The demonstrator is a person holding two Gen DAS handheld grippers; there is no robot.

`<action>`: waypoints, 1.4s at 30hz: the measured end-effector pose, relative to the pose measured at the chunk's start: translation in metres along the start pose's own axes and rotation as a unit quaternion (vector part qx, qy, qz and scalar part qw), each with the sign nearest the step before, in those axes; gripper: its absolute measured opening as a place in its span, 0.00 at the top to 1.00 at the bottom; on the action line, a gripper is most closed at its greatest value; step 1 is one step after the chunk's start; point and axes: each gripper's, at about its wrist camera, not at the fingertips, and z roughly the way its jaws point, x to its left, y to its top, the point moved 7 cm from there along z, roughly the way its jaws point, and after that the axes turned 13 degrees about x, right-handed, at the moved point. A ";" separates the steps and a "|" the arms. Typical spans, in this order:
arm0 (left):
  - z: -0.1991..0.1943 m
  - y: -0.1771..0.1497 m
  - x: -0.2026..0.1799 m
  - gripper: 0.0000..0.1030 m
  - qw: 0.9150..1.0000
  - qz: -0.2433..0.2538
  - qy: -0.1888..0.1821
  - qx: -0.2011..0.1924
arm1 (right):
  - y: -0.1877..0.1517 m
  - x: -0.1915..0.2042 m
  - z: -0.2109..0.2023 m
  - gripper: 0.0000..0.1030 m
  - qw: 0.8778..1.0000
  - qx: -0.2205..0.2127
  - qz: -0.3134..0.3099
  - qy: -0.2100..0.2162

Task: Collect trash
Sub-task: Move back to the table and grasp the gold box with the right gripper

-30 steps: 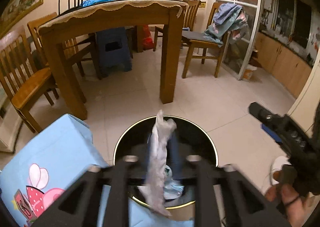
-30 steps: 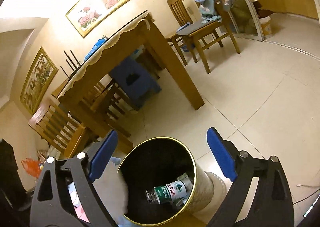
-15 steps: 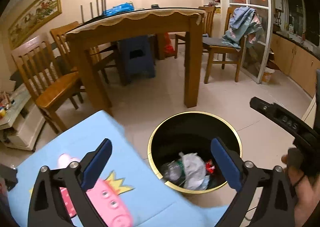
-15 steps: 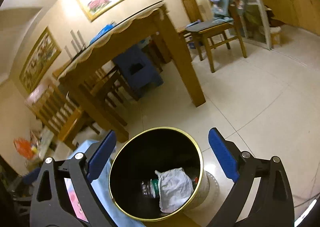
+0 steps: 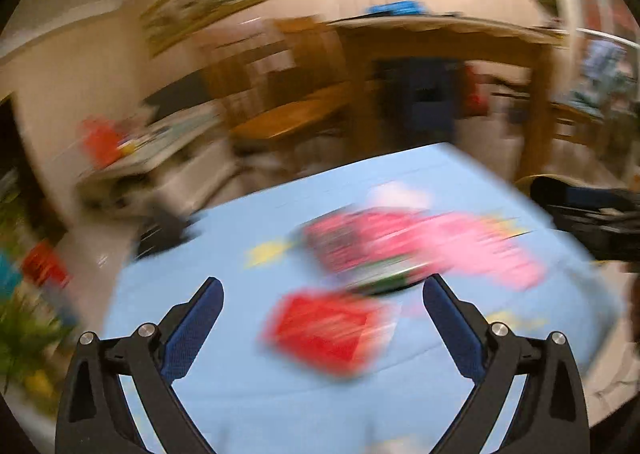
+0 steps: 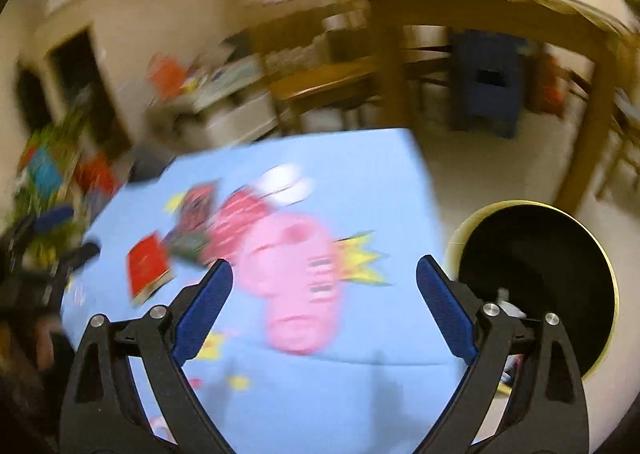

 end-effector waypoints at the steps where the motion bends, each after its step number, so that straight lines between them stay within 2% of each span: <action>1: 0.007 -0.008 0.026 0.06 1.000 -0.020 0.021 0.009 | 0.001 0.017 0.006 0.14 1.000 0.006 -0.015 0.008; 2: 0.012 -0.015 0.051 0.06 0.998 -0.041 0.037 0.018 | 0.001 0.041 0.015 0.18 0.999 0.017 -0.034 0.021; 4: 0.017 -0.025 0.086 0.06 0.995 -0.079 0.050 0.030 | -0.002 0.080 0.032 0.19 0.997 0.040 -0.059 0.038; 7: 0.017 -0.036 0.131 0.06 0.989 -0.137 0.048 0.026 | -0.006 0.127 0.058 0.21 0.990 0.063 -0.126 0.008; 9: 0.017 -0.041 0.144 0.06 0.986 -0.157 0.045 0.021 | -0.007 0.145 0.074 0.26 0.986 0.091 -0.141 0.022; 11: 0.017 -0.046 0.150 0.06 0.984 -0.174 0.030 0.021 | -0.004 0.161 0.081 0.30 0.982 0.111 -0.144 0.059; 12: 0.018 -0.047 0.153 0.06 0.983 -0.179 0.025 0.021 | -0.002 0.174 0.084 0.30 0.979 0.115 -0.156 0.060; 16: 0.016 -0.049 0.154 0.06 0.980 -0.198 -0.005 0.016 | 0.005 0.209 0.102 0.27 0.971 0.129 -0.195 0.038; 18: 0.018 -0.051 0.154 0.06 0.980 -0.197 -0.012 0.016 | 0.009 0.217 0.119 0.24 0.968 0.141 -0.207 0.011; 20: 0.019 -0.051 0.154 0.06 0.981 -0.194 -0.015 0.016 | 0.008 0.220 0.132 0.23 0.965 0.165 -0.204 0.023; 23: 0.018 -0.052 0.156 0.06 0.980 -0.199 -0.019 0.013 | 0.009 0.217 0.147 0.16 0.960 0.181 -0.212 0.020; 25: 0.020 -0.053 0.157 0.06 0.979 -0.203 -0.023 0.017 | 0.008 0.218 0.155 0.17 0.956 0.193 -0.219 0.019; 27: 0.023 -0.054 0.159 0.06 0.978 -0.206 -0.027 0.021 | 0.004 0.224 0.160 0.25 0.951 0.196 -0.241 0.009; 29: 0.025 -0.055 0.160 0.06 0.977 -0.209 -0.030 0.024 | 0.003 0.228 0.154 0.62 0.951 0.193 -0.240 0.018; 31: 0.026 -0.055 0.159 0.06 0.977 -0.210 -0.030 0.025 | 0.002 0.227 0.147 0.85 0.954 0.195 -0.221 0.045; 32: 0.026 -0.055 0.159 0.06 0.977 -0.209 -0.029 0.025 | 0.001 0.226 0.142 0.87 0.955 0.192 -0.218 0.052; 36: 0.027 -0.054 0.155 0.06 0.979 -0.201 -0.025 0.027 | -0.010 0.217 0.128 0.86 0.956 0.203 -0.185 0.099; 37: 0.027 -0.054 0.155 0.06 0.979 -0.201 -0.025 0.027 | -0.012 0.215 0.123 0.83 0.957 0.207 -0.167 0.118; 38: 0.028 -0.054 0.153 0.06 0.979 -0.200 -0.025 0.028 | -0.011 0.210 0.119 0.64 0.960 0.202 -0.150 0.127; 39: 0.028 -0.054 0.153 0.06 0.979 -0.201 -0.024 0.028 | -0.007 0.205 0.115 0.53 0.964 0.192 -0.131 0.129; 40: 0.029 -0.054 0.152 0.06 0.979 -0.201 -0.024 0.029 | -0.004 0.202 0.111 0.45 0.967 0.182 -0.122 0.127; 42: 0.030 -0.053 0.149 0.06 0.979 -0.200 -0.024 0.031 | 0.004 0.200 0.106 0.45 0.971 0.166 -0.123 0.118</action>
